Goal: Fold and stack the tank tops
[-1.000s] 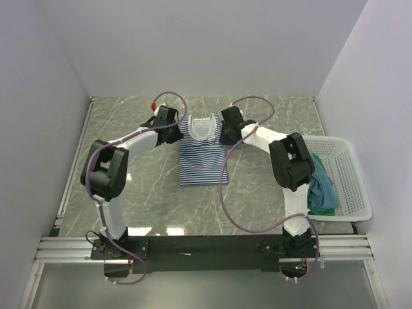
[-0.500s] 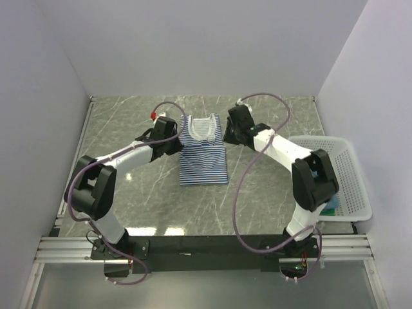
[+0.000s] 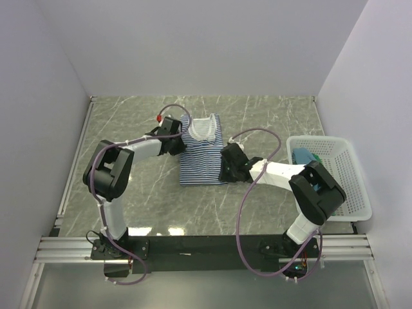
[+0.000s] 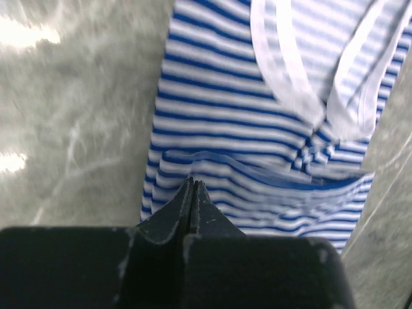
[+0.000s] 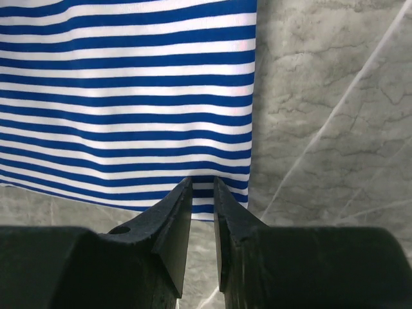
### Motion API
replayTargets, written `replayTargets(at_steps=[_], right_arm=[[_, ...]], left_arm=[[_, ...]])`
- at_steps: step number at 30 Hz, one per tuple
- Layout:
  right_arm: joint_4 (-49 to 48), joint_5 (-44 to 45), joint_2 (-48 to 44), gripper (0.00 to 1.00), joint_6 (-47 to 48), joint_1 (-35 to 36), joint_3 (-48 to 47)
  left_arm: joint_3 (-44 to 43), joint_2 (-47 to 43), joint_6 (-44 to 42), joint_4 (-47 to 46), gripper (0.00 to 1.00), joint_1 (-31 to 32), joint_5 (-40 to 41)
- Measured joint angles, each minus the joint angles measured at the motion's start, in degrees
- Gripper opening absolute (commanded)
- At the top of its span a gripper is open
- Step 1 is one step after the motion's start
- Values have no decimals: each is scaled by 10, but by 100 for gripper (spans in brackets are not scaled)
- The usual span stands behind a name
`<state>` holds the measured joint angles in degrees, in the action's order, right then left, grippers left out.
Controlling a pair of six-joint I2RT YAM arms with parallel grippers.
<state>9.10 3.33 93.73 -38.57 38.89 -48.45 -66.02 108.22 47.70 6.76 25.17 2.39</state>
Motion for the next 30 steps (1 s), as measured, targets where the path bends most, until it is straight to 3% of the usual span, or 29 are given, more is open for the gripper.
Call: replayTargets(at_steps=[11, 13, 17, 23, 26, 30], right_arm=[[-39, 0, -5, 27, -10, 0, 19], [-36, 1, -8, 29, -10, 0, 19], [-13, 7, -33, 37, -10, 0, 19], [8, 28, -115, 41, -11, -13, 20], [13, 37, -147, 48, -19, -21, 33], [18, 41, -176, 48, -30, -22, 79]], left_arm=[[-35, 30, 1, 8, 1, -37, 22], [-35, 30, 0, 10, 7, -41, 24], [-11, 3, -1, 11, 43, -46, 27], [118, -151, 34, -1, 53, -40, 30], [193, -231, 59, -10, 59, -20, 31], [276, -295, 92, -19, 59, 5, 27]])
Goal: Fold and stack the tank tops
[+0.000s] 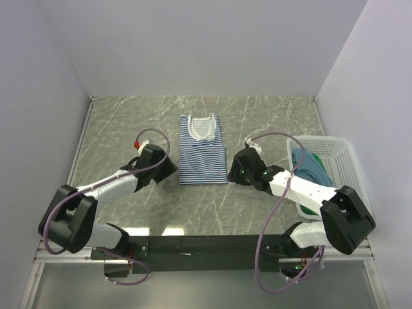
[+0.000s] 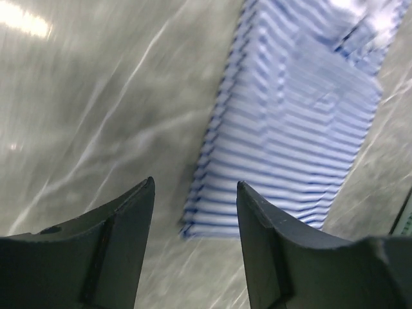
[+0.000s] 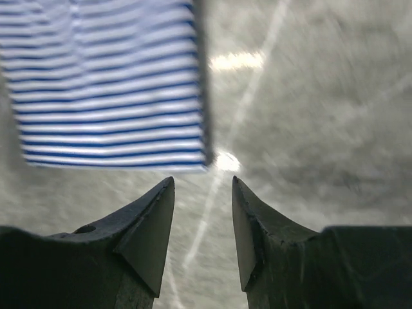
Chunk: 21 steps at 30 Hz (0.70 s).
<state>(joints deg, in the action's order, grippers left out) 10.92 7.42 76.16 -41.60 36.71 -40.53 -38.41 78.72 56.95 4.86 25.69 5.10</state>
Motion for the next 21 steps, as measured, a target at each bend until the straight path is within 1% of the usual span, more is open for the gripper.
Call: replayTargets(at_steps=[5, 7, 13, 21], right_arm=[[3, -7, -6, 48, -12, 0, 44], [-1, -12, -5, 48, -17, 0, 51], [-32, -26, 16, 46, -32, 0, 54], [-67, -32, 49, 45, -47, 0, 64]], left_arm=[[83, -38, 42, -15, 53, 28, -8], [110, -44, 60, -36, 53, 40, -12], [133, -48, 89, -89, 52, 63, -23], [136, -23, 103, -127, 46, 74, -22]])
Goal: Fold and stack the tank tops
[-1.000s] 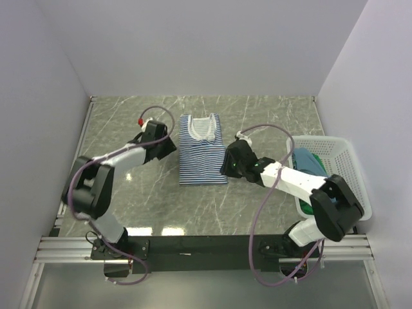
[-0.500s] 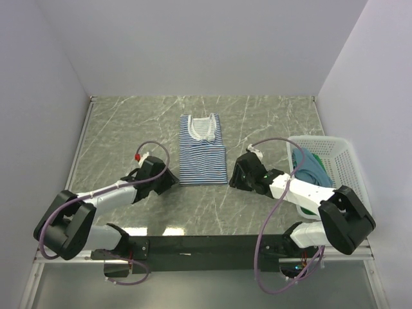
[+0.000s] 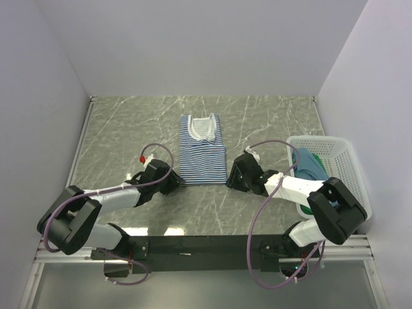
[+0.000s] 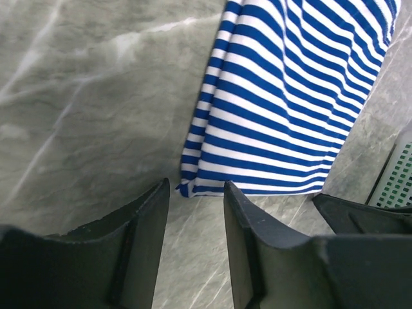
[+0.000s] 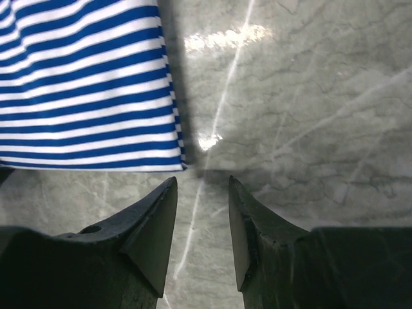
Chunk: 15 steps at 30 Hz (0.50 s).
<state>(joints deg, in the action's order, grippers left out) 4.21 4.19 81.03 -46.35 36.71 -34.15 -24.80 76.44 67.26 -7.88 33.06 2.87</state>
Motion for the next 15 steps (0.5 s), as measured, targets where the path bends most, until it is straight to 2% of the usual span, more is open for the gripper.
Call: replayTargets(at_steps=[9, 13, 15], right_arm=[[-48, -5, 24, 42, -12, 0, 0], [-65, -6, 35, 39, -19, 0, -2], [-75, -7, 41, 31, -20, 0, -3]], left_arm=[[-3, 28, 12, -33, 37, 15, 10], [-4, 35, 13, -36, 22, 16, 16], [-4, 38, 14, -36, 18, 17, 18]])
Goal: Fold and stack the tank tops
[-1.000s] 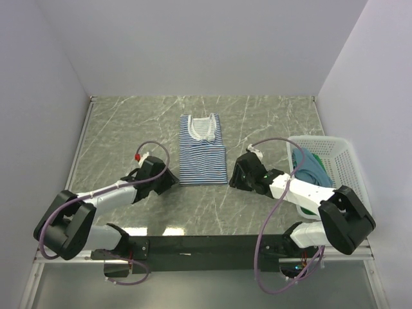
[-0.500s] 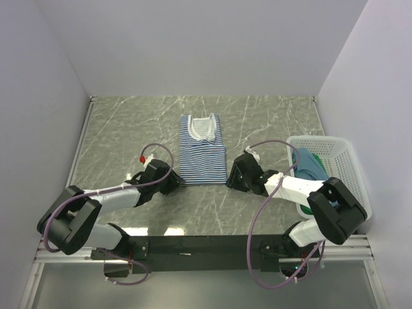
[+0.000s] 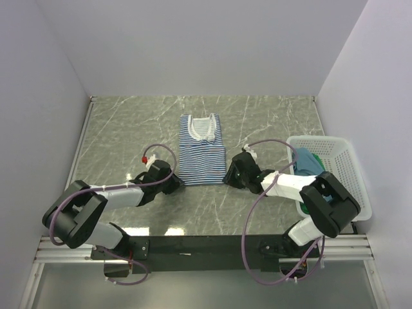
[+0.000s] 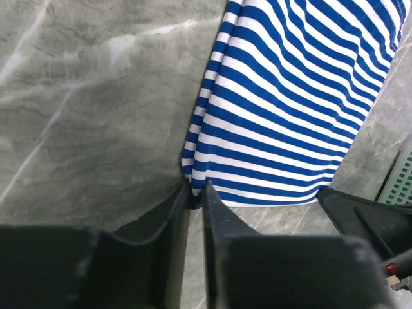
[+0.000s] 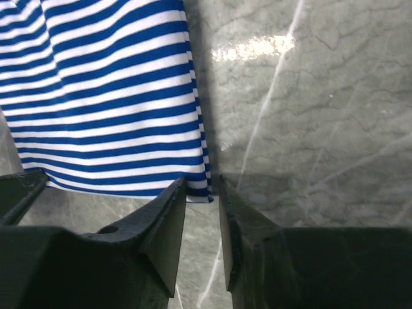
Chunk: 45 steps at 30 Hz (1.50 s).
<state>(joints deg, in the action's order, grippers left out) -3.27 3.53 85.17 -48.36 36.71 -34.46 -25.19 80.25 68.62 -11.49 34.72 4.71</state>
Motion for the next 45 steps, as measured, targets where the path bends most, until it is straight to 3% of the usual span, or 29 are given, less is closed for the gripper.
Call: replayTargets(at_steps=[4, 8, 12, 16, 24, 29, 35, 41, 45], right_arm=[[-17, -3, 14, 15, -6, 0, 0], [-18, -4, 16, 0, -5, 1, 0], [-1, -2, -11, 0, -3, 6, 14], [45, 2, -104, 0, -2, 27, 57], [173, 39, -358, 0, -40, 156, 122], [254, 65, -442, 0, -83, 227, 125], [342, 100, -450, 0, -92, 251, 65], [388, 148, -435, 0, -75, 251, -26], [391, 156, -393, 0, -47, 230, -73]], left_arm=[[0, 2, -3, 0, 4, 1, 2], [0, 1, -5, 0, 1, 5, 5], [1, -16, -5, 24, 1, 24, 13], [22, -70, 2, 71, 1, 77, 21], [80, -289, 75, 209, 1, 212, 61], [73, -355, 119, 292, 1, 302, 97], [-6, -361, 136, 373, 0, 345, 138], [-77, -367, 135, 416, 5, 344, 190], [-105, -353, 112, 416, 3, 309, 197]])
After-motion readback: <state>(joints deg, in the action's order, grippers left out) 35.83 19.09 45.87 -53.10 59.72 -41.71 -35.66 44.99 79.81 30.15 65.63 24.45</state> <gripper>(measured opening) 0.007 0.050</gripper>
